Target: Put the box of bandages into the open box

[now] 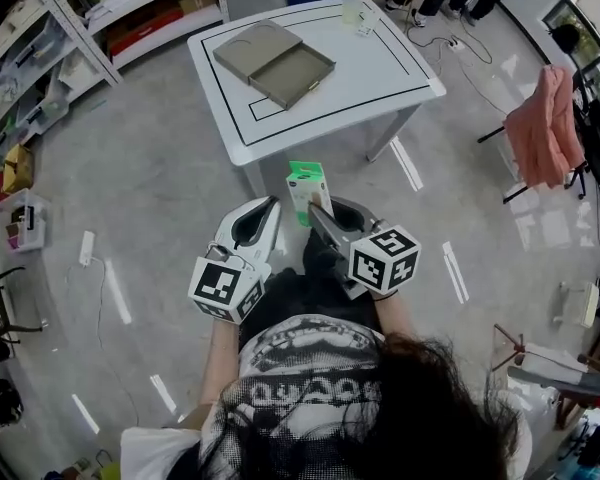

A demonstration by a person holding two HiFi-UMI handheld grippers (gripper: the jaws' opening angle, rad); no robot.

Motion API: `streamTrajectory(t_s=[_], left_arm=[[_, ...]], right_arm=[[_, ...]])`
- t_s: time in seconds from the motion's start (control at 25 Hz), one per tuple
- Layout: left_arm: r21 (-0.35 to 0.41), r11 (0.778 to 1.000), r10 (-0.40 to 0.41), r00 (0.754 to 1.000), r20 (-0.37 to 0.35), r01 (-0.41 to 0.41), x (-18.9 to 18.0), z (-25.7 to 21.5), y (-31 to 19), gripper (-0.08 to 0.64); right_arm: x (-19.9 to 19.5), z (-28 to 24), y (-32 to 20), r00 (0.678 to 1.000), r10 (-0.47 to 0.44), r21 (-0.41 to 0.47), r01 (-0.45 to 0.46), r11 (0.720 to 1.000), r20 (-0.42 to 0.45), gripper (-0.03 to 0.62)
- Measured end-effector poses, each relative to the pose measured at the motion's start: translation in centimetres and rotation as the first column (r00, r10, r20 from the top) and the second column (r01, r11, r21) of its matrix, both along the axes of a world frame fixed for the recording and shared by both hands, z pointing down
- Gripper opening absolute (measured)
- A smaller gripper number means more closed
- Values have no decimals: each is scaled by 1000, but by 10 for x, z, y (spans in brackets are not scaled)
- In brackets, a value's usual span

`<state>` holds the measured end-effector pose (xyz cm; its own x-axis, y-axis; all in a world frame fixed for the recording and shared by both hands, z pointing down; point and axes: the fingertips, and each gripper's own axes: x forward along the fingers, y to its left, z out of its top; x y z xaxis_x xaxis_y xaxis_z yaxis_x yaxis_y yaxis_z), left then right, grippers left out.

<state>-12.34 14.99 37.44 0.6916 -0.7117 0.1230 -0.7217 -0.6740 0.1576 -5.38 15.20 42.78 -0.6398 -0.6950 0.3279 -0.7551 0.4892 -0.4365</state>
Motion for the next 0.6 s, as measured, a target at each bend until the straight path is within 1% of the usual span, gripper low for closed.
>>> streamTrajectory(t_s=[0.12, 0.32, 0.48, 0.6], left_arm=[[0, 1000, -5, 1000, -2, 5, 2, 0, -9, 0], [-21, 1000, -16, 1000, 13, 16, 7, 7, -30, 0], [-22, 999, -38, 999, 29, 39, 13, 10, -64, 0], [-22, 999, -47, 998, 36, 48, 27, 11, -94, 0]], right_arm=[[3, 1, -8, 1000, -2, -4, 2, 1000, 0, 95], [8, 7, -35, 1000, -18, -17, 18, 1000, 10, 95], [18, 12, -68, 999, -28, -17, 29, 999, 29, 95], [33, 17, -96, 999, -39, -27, 40, 999, 33, 95]])
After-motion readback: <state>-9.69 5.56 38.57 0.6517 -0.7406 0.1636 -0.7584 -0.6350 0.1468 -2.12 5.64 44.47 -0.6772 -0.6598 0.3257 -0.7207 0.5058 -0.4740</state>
